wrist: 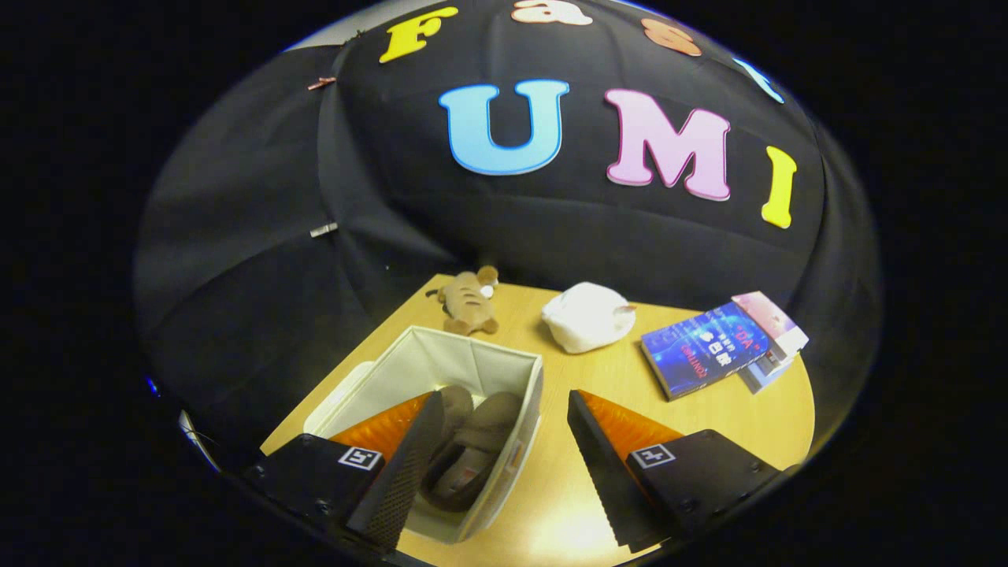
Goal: Open the storage box then place both shoes into the box .Put the left shoe in first, then the right shoe, with the right side of both shoes facing outward in a uniform manner.
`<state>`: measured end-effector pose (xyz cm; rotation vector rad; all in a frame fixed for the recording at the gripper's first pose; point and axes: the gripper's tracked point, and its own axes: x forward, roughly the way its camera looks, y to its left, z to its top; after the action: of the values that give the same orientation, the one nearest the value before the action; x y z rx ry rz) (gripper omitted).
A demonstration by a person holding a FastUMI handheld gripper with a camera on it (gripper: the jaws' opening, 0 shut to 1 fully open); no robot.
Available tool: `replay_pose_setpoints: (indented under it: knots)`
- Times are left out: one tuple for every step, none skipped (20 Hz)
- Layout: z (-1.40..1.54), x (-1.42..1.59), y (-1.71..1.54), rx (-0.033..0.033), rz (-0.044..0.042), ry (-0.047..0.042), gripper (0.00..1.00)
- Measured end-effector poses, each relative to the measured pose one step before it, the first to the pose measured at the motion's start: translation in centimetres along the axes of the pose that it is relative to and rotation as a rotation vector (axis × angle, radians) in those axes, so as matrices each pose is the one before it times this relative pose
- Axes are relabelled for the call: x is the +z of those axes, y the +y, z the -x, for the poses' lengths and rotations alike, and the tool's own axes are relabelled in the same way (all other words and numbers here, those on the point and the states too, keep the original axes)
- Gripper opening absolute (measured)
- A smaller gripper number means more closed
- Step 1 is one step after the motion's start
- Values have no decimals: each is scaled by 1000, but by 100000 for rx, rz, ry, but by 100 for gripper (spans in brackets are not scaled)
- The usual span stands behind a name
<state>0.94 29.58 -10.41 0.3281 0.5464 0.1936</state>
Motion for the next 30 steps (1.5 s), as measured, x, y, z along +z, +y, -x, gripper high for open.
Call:
replay_pose_setpoints:
  knots:
    - [892, 739, -1069, 177, 896, -3434, 98]
    - [762, 730, -1235, -61, 1302, -2614, 98]
    - [744, 589, -1369, -455, 1249, -2194, 98]
    - [732, 469, -1346, -784, 1505, -2060, 98]
    - [715, 507, -1500, -1142, 1412, -1561, 98]
    - [552, 379, -1530, -1308, 667, -1737, 98]
    - [626, 483, -1489, -1474, 364, -1790, 98]
    - [547, 520, -1466, -1580, 637, -1715, 98]
    - [648, 412, -1500, -1665, 756, -1776, 98]
    - [646, 316, -1377, -1508, 136, -1381, 98]
    - [568, 354, -1165, -1234, -463, -1307, 98]
    - [414, 230, -1158, -1225, -665, -1335, 98]
    - [608, 258, -1170, -1062, -855, -888, 98]
    - [473, 271, -1052, -829, -948, -745, 98]
    - [503, 315, -1089, -973, -124, -975, 98]
    - [233, 567, -1061, -1289, 27, -390, 98]
    - [251, 377, -973, -1030, -358, -250, 98]
    - [380, 40, -1008, -714, -781, -183, 98]
    - [292, -89, -920, -417, -1090, 20, 98]
    - [94, -61, -1016, -755, -1020, 133, 98]
    - [201, 43, -1031, -947, -729, -232, 98]
    - [164, 119, -911, -922, -337, 119, 98]
    - [66, 34, -859, -840, -11, -288, 98]
    - [11, 23, -701, -559, 275, -124, 98]
    - [-34, 34, -583, -304, 397, 64, 98]
    - [-55, -84, -477, -174, 489, -92, 98]
    - [25, -48, -387, -117, 328, -85, 98]
    - [-31, -28, -352, -82, 192, -179, 98]
    - [-22, -204, -213, 29, 235, 337, 98]
    - [-52, -304, -144, -51, 59, 614, 98]
